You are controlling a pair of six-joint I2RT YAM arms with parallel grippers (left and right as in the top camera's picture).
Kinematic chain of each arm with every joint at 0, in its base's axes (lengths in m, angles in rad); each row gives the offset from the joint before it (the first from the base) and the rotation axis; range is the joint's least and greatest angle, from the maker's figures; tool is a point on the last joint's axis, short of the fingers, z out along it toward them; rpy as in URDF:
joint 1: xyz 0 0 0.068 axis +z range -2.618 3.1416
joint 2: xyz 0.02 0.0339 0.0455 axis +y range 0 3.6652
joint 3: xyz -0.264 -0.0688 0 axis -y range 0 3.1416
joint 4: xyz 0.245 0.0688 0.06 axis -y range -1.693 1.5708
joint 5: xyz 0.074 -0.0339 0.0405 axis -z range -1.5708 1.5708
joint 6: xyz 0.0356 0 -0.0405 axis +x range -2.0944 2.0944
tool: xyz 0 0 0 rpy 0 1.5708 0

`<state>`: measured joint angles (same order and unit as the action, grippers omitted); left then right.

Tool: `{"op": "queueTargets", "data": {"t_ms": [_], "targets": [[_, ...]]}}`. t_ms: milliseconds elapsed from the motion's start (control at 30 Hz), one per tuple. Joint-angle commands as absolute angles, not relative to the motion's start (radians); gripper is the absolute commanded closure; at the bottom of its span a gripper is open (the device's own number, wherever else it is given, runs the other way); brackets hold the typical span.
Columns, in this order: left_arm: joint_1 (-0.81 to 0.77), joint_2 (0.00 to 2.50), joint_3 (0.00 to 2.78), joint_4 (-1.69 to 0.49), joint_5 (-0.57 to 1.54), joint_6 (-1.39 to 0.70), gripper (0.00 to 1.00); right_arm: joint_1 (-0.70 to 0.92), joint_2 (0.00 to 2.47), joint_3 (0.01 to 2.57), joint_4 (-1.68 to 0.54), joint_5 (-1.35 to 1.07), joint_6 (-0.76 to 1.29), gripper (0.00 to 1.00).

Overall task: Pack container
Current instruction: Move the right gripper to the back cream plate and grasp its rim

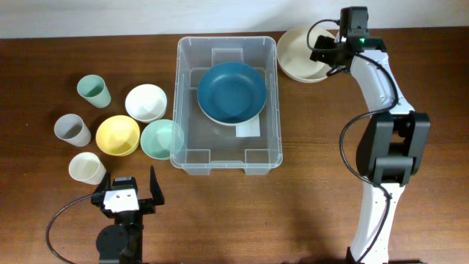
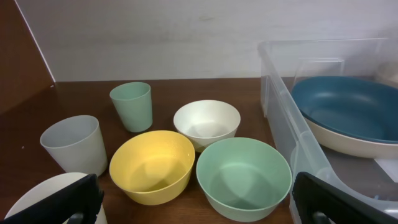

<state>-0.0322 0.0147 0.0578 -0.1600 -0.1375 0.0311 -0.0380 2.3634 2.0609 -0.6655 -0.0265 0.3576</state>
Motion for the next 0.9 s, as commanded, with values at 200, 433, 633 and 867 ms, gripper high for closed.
{"op": "queueTargets", "data": {"t_ms": [200,433,633,867], "targets": [[-0.030,0.007,0.047,-0.157,-0.127,0.046,0.00,-0.083,2.395,2.070,-0.646,-0.025,0.424,0.21],[-0.030,0.007,0.047,-0.157,-0.127,0.046,0.00,-0.079,2.447,2.069,-0.638,-0.032,0.429,0.26],[-0.030,0.007,0.047,-0.157,-0.127,0.046,0.00,-0.088,2.457,2.069,-0.627,-0.029,0.454,0.28],[-0.030,0.007,0.047,-0.157,-0.127,0.046,0.00,-0.087,2.479,2.069,-0.614,-0.033,0.454,0.45]]}}
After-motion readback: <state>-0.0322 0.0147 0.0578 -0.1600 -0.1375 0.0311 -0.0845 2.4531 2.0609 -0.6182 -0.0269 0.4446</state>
